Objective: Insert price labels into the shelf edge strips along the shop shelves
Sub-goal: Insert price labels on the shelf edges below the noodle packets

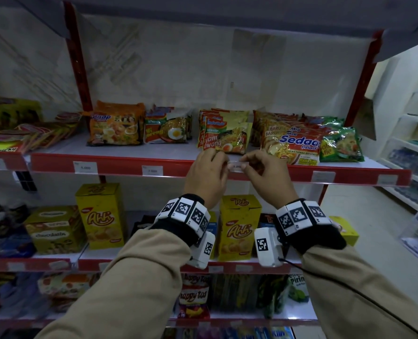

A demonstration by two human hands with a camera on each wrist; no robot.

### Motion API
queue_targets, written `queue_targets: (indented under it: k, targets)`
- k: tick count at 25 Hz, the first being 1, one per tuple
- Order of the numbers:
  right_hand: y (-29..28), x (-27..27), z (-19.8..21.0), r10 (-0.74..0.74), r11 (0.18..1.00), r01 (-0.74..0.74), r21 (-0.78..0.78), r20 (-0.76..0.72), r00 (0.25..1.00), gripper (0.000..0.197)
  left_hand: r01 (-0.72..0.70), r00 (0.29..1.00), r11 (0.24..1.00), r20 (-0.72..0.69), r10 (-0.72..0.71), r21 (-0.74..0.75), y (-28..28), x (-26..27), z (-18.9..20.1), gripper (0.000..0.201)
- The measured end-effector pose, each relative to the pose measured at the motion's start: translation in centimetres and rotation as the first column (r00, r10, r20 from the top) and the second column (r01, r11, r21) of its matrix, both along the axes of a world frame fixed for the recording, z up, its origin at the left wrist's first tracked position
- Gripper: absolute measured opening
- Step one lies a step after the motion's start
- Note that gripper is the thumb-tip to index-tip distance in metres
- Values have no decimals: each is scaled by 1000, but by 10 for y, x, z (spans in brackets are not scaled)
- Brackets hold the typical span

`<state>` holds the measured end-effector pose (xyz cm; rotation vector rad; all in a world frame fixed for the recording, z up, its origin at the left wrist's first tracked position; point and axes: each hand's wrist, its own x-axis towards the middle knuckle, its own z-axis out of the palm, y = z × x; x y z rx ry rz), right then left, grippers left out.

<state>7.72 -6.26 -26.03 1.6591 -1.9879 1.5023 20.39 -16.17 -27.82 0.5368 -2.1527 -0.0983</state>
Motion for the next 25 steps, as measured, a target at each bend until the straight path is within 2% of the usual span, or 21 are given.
queue_targets:
  k: [3,6,10,13,17,21,25]
  targets:
    - [0,-6,9,-48,998,47,-28,-28,998,6,10,1000,1000,-6,-10,21,2,3,0,13]
    - [-4,-5,11,-52,999,52,-4,-87,995,6,23,1000,999,-4,-23,43,4,7,1,22]
    - [-10,-2,1,-33,998,41,54,-145,989,6,-76,987,996,140,80,-35,6,6,6,35]
    - [-11,-1,-2,-70,991,90,98,-191,979,7,-120,977,990,168,130,-68,2,8,8,27]
    - [-10,-4,4,-34,987,66,146,-213,976,10,-121,966,990,222,134,-71,-4,8,10,17]
    - [-6,-8,4,-51,961,140,240,-343,938,11,-147,946,982,272,175,-122,-3,8,10,18]
    - [-4,-6,1,-95,946,202,253,-382,919,11,-162,933,977,300,197,-136,-1,9,8,24]
